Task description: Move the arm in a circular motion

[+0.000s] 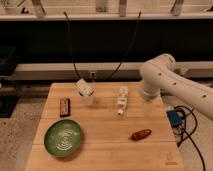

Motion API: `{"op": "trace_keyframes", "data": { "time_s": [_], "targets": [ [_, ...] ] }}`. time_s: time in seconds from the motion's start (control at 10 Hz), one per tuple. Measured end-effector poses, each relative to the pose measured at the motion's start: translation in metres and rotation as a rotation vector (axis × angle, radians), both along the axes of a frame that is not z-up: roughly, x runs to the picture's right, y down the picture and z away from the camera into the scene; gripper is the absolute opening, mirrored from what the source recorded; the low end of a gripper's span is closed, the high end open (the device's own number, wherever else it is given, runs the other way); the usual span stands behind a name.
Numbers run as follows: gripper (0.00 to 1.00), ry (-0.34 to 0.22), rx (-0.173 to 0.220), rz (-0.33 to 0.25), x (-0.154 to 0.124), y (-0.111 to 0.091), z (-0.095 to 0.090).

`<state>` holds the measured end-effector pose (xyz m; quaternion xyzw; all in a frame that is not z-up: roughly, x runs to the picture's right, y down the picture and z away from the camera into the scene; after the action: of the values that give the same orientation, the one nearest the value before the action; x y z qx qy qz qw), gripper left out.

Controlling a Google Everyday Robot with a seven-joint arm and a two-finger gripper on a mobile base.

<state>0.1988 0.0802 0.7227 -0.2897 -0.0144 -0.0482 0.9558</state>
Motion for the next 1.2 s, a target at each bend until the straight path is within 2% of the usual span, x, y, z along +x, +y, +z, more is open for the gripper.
{"op": "trace_keyframes", "data": {
  "time_s": [0.4,1.2],
  "targets": [
    [0.8,-0.006,-0.003,-0.003,-0.008,0.005,-0.003],
    [0.8,0.022,-0.027,0.039,-0.01,0.01,-0.003]
  ]
}}
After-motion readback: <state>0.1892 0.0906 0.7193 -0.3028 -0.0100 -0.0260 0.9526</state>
